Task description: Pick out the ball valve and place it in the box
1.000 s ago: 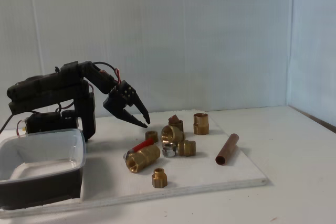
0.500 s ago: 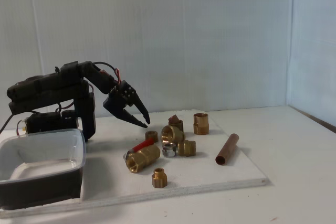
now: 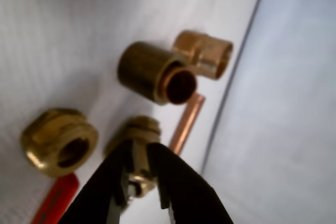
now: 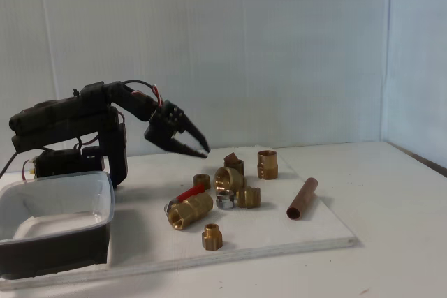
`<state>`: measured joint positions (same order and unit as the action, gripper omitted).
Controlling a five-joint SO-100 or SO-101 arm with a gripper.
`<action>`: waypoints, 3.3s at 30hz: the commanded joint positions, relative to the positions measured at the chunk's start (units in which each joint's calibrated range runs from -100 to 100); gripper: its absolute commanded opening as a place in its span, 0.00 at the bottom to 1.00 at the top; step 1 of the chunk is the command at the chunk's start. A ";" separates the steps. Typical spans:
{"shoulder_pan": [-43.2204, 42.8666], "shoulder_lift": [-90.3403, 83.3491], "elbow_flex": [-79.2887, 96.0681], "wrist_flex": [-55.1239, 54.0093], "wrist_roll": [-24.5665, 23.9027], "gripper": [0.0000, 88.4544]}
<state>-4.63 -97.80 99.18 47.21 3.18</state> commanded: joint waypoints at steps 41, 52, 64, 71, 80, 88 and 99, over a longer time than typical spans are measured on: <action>14.37 70.03 -100.36 35.40 0.14 0.01; 22.64 76.56 -108.21 48.06 1.89 0.01; 28.84 85.97 -108.39 47.71 12.82 0.01; 32.38 89.19 -108.48 47.46 22.44 0.01; 34.52 89.36 -108.48 47.28 36.47 0.01; 34.67 89.45 -107.49 47.97 47.24 0.01; 36.88 88.60 -96.48 47.71 52.88 0.01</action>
<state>30.64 -8.17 2.59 94.50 55.31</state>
